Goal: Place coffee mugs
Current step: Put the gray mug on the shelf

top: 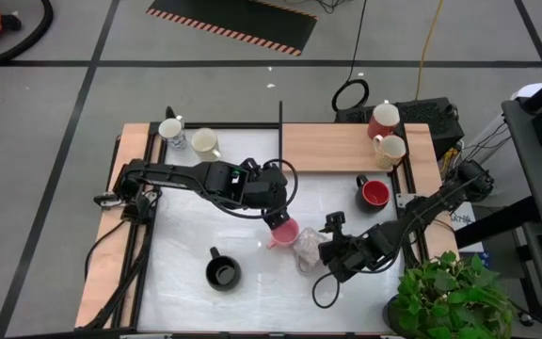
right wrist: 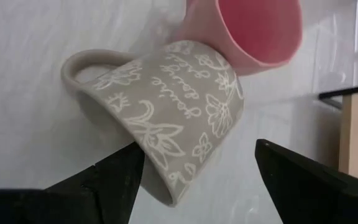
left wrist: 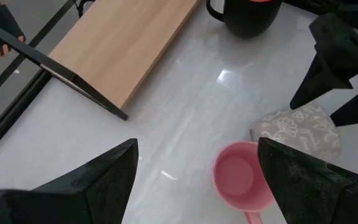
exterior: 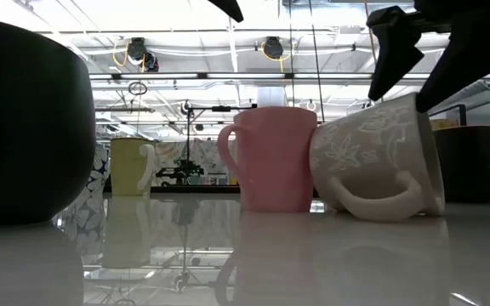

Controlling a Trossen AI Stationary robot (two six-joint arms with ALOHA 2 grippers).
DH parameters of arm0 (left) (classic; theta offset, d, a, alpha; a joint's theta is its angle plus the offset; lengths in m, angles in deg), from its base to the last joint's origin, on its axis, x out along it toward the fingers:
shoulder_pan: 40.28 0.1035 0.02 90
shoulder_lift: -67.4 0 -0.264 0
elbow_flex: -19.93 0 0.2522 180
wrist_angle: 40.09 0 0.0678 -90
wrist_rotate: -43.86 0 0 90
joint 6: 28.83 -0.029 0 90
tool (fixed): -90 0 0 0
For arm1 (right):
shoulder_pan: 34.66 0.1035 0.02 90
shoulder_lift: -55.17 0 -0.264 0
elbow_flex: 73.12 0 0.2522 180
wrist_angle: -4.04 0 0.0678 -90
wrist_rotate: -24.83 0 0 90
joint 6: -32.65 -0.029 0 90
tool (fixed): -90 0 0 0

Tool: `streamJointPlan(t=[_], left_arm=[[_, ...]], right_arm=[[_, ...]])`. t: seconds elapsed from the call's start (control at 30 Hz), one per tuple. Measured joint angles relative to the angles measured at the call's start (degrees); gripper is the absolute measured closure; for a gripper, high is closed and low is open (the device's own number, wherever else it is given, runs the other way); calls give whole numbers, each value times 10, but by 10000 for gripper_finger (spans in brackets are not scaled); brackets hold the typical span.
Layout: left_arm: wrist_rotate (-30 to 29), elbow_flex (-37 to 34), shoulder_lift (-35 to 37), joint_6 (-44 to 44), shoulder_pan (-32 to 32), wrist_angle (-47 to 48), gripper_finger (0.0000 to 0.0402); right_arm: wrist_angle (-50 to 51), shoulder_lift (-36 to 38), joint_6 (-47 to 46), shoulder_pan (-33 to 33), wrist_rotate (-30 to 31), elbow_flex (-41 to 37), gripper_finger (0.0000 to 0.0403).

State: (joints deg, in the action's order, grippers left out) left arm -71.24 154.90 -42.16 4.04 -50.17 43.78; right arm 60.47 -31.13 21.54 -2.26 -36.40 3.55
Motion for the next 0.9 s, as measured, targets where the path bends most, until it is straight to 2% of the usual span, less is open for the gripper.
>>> streamJointPlan(t=[0.7,0.8,0.9], left_arm=[[-9,0,0,4,0,0,69],[-10,0,0,4,0,0,69],[-10,0,0,4,0,0,69]], right_arm=[[-9,0,35,-31,16,0,107],[-9,0,39,-34,16,0,125],[-14,0,52,-36,15,0,161]])
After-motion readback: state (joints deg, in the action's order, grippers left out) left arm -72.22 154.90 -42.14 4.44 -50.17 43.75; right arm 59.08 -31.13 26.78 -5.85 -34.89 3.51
